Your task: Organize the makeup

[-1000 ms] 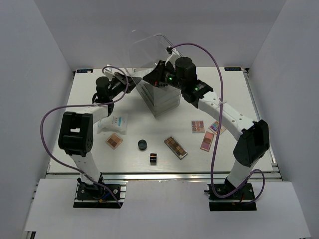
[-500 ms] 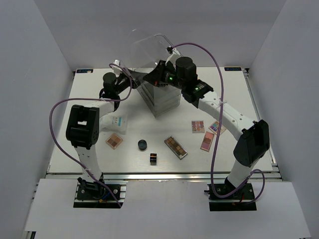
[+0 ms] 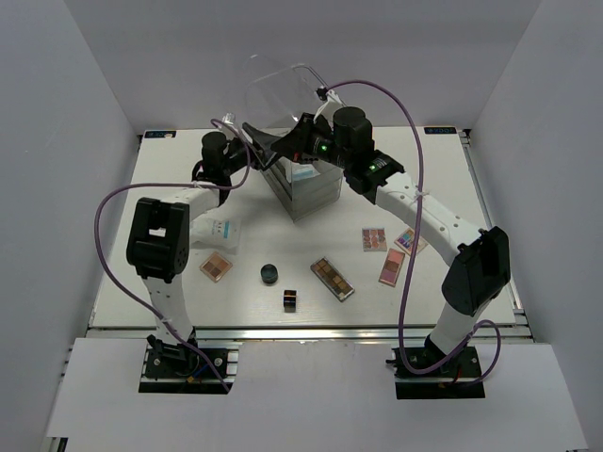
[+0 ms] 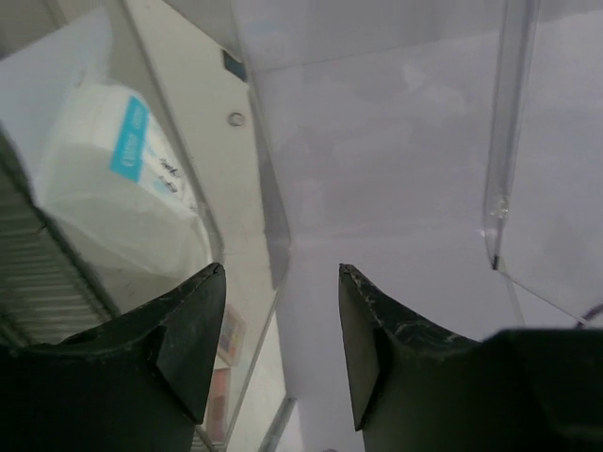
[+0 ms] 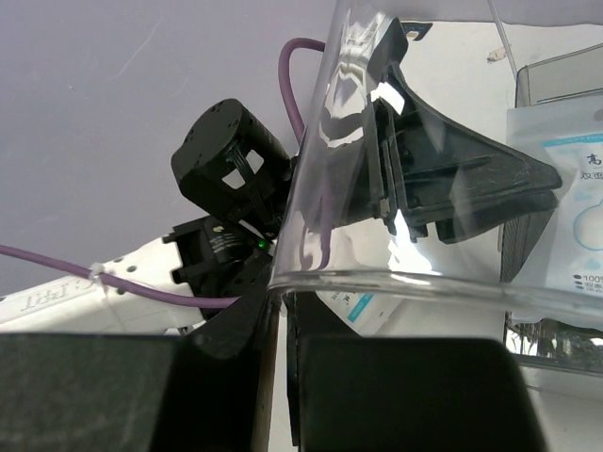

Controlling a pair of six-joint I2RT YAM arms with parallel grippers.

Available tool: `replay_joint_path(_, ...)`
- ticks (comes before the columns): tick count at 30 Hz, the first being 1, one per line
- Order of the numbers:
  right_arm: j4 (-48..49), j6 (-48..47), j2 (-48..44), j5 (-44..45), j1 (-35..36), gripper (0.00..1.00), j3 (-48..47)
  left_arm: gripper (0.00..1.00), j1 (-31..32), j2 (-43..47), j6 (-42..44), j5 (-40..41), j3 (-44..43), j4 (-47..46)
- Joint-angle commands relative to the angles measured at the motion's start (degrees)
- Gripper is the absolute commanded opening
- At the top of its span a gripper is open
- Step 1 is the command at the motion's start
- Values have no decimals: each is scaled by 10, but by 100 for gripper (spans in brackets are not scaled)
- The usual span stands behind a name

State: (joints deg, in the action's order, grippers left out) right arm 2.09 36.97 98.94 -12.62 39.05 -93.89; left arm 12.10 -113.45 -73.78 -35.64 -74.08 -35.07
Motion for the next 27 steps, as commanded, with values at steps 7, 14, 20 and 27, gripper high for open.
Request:
replay_joint_path(7, 69, -6, -41, -6, -5, 0, -3, 9, -14, 153, 173, 148, 0, 278)
replay_joint_path(14, 69, -9, -44, -5, -6, 1, 5, 40, -21, 242, 169, 297, 53, 437)
replay_joint_path(20, 68, -20, -44, 2, -6, 2, 7, 88, -47, 307, 32, 375, 157, 564)
replay_joint_path(27, 67, -21, -42, 0, -6, 2, 11, 95, -70, 362, -10, 399, 205, 638)
